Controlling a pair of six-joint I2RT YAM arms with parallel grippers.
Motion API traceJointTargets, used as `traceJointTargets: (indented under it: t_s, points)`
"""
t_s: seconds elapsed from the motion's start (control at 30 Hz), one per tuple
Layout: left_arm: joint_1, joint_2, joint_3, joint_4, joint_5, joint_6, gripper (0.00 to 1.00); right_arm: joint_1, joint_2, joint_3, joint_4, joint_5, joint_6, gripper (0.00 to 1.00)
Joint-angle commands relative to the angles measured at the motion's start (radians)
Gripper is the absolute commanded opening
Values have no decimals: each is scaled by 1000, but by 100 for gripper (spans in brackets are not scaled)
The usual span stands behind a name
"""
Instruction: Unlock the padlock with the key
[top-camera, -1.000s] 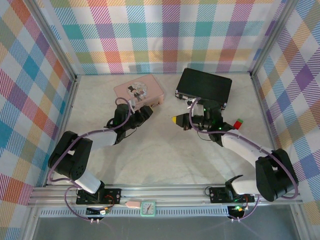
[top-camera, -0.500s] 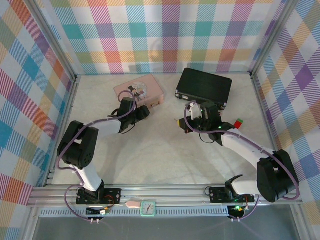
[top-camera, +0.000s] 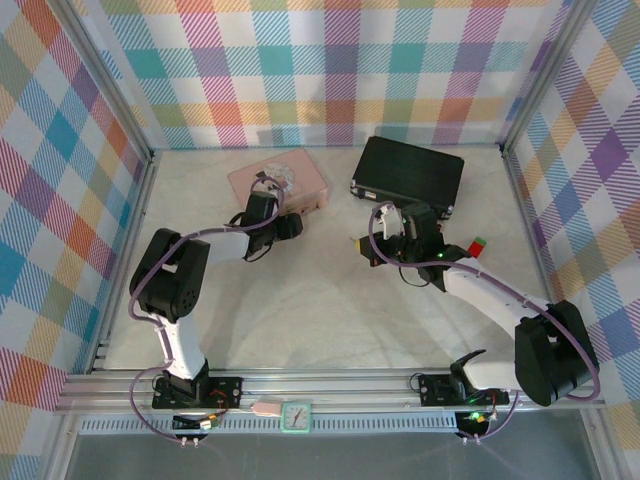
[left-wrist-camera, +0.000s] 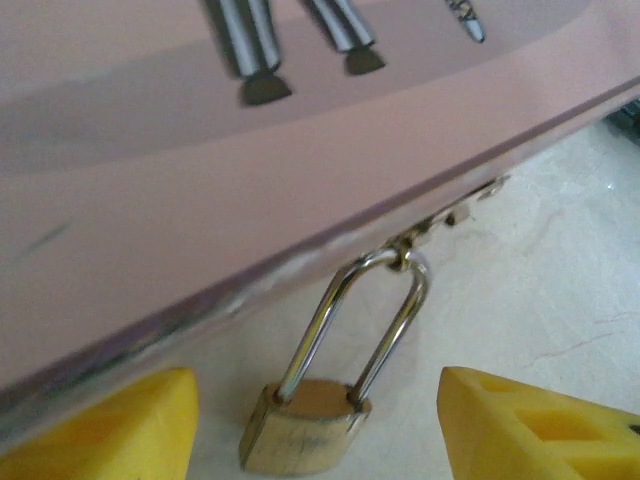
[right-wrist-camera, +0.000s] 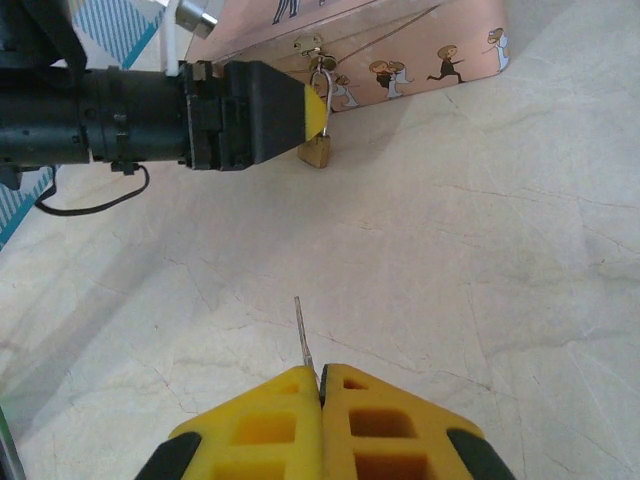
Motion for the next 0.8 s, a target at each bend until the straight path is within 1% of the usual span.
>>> traceJointTargets:
  t_s: [0.0, 0.13, 0.2, 0.3, 0.37, 0.43, 0.47, 0.6, 0.73, 0.77]
  points:
    - [7, 57, 51, 2, 36, 43, 57, 3, -14, 4, 30, -5, 1, 0]
    - [7, 109, 85, 16, 79, 10, 49, 4, -20, 3, 30, -4, 7, 0]
    - [7, 122, 91, 27, 87, -4, 47, 4, -19, 2, 31, -5, 13, 0]
    - [6, 138, 93, 42, 92, -25, 41, 3, -12, -3, 43, -10, 25, 0]
    - [7, 145, 91, 51, 90, -47, 32, 4, -4, -5, 55, -15, 37, 0]
    - [7, 143, 83, 65, 95, -70, 21, 4, 4, -9, 69, -18, 49, 0]
    - [7, 141, 74, 74, 100, -87, 18, 4, 9, -14, 78, -19, 59, 0]
    - [7, 123, 31, 124, 113, -164, 15, 4, 34, -26, 116, -23, 105, 0]
    - [9, 101, -6, 166, 157, -275, 2, 3, 88, -47, 183, -30, 205, 0]
    - [8, 88, -18, 176, 168, -312, 0, 6, 105, -51, 196, -25, 244, 0]
